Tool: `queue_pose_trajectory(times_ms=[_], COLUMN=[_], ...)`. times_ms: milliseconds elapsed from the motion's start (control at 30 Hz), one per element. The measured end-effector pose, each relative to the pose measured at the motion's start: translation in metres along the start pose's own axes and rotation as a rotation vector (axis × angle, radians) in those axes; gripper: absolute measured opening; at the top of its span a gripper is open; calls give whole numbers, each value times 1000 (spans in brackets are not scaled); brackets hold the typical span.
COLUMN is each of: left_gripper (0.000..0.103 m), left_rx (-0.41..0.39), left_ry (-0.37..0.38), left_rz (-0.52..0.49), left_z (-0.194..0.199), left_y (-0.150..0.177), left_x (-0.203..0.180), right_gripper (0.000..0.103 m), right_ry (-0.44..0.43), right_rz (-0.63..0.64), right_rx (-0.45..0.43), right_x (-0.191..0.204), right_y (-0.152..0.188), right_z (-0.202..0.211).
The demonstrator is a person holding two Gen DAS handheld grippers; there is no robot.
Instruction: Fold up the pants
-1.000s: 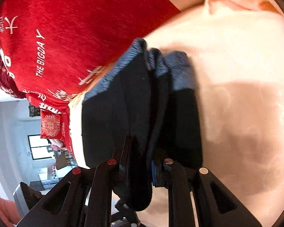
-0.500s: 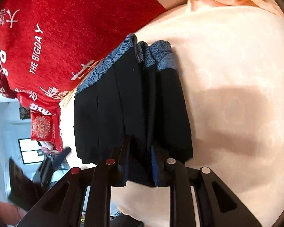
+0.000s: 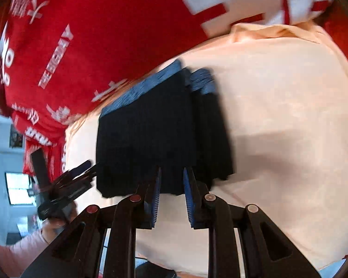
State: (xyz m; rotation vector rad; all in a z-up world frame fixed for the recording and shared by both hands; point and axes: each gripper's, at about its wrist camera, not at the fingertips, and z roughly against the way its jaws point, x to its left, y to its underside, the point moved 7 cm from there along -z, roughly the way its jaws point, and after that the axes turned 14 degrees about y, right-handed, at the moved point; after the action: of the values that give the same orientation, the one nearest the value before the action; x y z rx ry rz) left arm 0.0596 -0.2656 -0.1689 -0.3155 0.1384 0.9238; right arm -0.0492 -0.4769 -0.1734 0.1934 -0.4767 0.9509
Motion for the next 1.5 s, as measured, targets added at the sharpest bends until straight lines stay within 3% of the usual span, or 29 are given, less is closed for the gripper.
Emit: queue_pose_trajectory(times_ms=[100, 167, 267, 800, 933, 1067, 1167, 1233, 1367, 1500], left_gripper=[93, 93, 102, 102, 102, 102, 102, 102, 102, 102], left_rx=[11, 17, 36, 76, 89, 109, 128, 137, 140, 126], left_ry=[21, 23, 2, 7, 16, 47, 78, 101, 105, 91], left_rz=[30, 31, 37, 56, 52, 71, 99, 114, 111, 114], left_z=[-3, -4, -3, -11, -12, -14, -16, -16, -13, -8], left_y=[2, 2, 3, -5, -6, -8, -8, -9, -15, -23], left_x=[1, 1, 3, 8, 9, 13, 17, 19, 24, 32], right_gripper=[23, 22, 22, 33, 55, 56, 65, 66, 79, 79], right_ry=[108, 133, 104, 185, 200, 192, 176, 167, 170, 171], right_rz=[67, 61, 10, 19, 12, -11, -32, -39, -25, -23], right_rx=[43, 62, 58, 80, 84, 90, 91, 89, 75, 72], right_x=[5, -2, -5, -15, -18, -23, -25, -25, -23, -25], right_y=[6, 10, 10, 11, 10, 8, 6, 5, 0, -4], right_z=[-28, -40, -40, -28, -29, -30, -31, -31, -31, -31])
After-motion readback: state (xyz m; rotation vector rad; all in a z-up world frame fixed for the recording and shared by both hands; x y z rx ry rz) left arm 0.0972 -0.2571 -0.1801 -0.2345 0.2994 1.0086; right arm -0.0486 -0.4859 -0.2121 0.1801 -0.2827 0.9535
